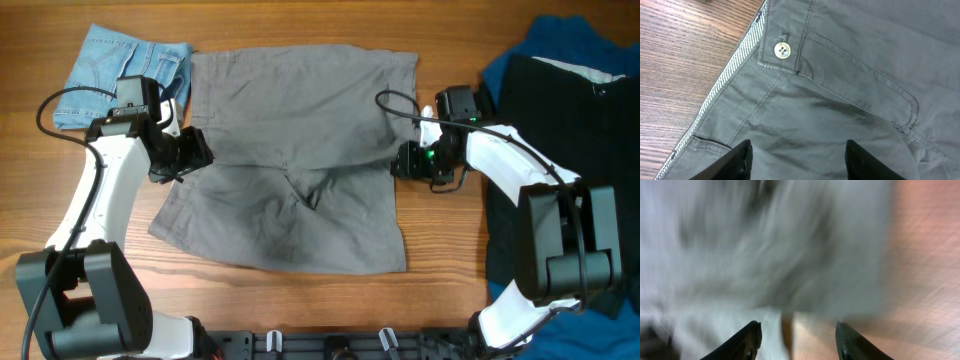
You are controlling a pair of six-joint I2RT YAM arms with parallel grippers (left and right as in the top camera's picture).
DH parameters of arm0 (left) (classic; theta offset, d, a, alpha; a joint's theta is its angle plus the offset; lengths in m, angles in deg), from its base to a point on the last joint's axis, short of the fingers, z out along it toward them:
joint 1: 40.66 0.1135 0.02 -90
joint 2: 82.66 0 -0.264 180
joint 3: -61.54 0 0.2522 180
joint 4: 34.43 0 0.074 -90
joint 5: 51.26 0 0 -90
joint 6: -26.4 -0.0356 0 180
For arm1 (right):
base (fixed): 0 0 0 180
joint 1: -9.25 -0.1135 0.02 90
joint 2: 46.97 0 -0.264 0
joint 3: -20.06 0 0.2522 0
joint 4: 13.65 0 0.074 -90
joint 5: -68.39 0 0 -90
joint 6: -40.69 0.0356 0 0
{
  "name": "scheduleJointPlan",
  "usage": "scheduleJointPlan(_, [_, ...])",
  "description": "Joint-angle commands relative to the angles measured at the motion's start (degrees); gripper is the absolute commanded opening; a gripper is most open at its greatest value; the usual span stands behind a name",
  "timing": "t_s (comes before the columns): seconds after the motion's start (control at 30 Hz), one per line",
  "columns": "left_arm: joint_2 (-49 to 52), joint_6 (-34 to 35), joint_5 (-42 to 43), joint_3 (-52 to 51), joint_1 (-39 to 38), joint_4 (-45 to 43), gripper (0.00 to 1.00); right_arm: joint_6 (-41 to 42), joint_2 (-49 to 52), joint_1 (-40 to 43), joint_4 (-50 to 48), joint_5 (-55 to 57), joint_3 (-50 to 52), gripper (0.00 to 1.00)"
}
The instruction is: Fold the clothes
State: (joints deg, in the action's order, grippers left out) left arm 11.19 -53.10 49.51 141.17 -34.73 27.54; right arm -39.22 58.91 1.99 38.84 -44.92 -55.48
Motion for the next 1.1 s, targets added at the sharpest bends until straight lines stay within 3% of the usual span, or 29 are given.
scheduleJointPlan(0.0, [-0.4,-1.2,0.1,0.9,-0.1,-0.2,0.63,-7.8,1.3,-1.8,2.5,-8.0,-0.5,0.52])
scheduleJointPlan(0.2, [-0.4,-1.3,0.1,0.9,-0.1,0.1,0.63,-6.8,1.9,-5.8,-1.4,-5.0,-0.4,0.47])
scheduleJointPlan(0.3, [-0.4,-1.3,0.1,0.9,-0.1,0.3,0.63,-1.6,1.9,-6.4,-1.9,2.0,-0.4,0.11])
scheduleJointPlan(0.33, [-0.4,-1.3,0.1,0.9,-0.1,0.3,0.63,-0.9,1.9,-6.4,-2.0,2.3,-0.4,0.04])
scheduleJointPlan(0.37, [-0.4,-1.3,0.1,0.9,-0.1,0.3,0.63,-0.9,1.9,-6.3,-2.0,2.9,-0.5,0.04])
scheduleJointPlan(0.47, [-0.4,-1.3,0.1,0.9,-0.1,0.8,0.65,-1.0,1.9,-5.7,1.0,5.1,-0.5,0.14])
scheduleJointPlan(0.6, [-0.4,-1.4,0.1,0.9,-0.1,2.0,0.66,-0.9,1.9,-5.5,12.6,5.3,-0.5,0.17])
scheduleJointPlan(0.63, [-0.4,-1.4,0.1,0.9,-0.1,2.0,0.66,-0.7,1.9,-5.6,14.8,5.1,-0.5,0.24])
scheduleJointPlan(0.7, [-0.4,-1.4,0.1,0.9,-0.1,1.7,0.67,-0.5,1.9,-5.8,17.7,4.6,-0.3,0.5])
scheduleJointPlan(0.73, [-0.4,-1.4,0.1,0.9,-0.1,1.6,0.68,-0.5,1.9,-6.1,17.9,3.9,0.1,0.58])
scheduleJointPlan(0.87, [-0.4,-1.4,0.1,0.9,-0.1,1.5,0.68,-1.1,1.9,-8.5,13.0,-5.2,4.2,0.61])
scheduleJointPlan(0.93, [-0.4,-1.4,0.1,0.9,-0.1,1.6,0.68,-1.1,1.9,-10.0,11.5,-6.9,5.3,0.5])
scheduleJointPlan(0.97, [-0.4,-1.4,0.1,0.9,-0.1,1.6,0.68,-1.1,1.9,-10.7,11.3,-6.9,5.3,0.24])
scheduleJointPlan(1.0, [-0.4,-1.4,0.1,0.9,-0.1,1.5,0.68,-1.2,1.8,-10.9,11.2,-7.0,5.1,0.11])
scheduleJointPlan(1.03, [-0.4,-1.4,0.1,0.9,-0.1,1.5,0.68,-1.1,1.8,-10.9,11.2,-7.0,4.7,0.04])
scheduleJointPlan(1.07, [-0.4,-1.4,0.1,0.9,-0.1,1.5,0.68,-1.1,1.8,-10.6,11.1,-6.4,4.1,0.04])
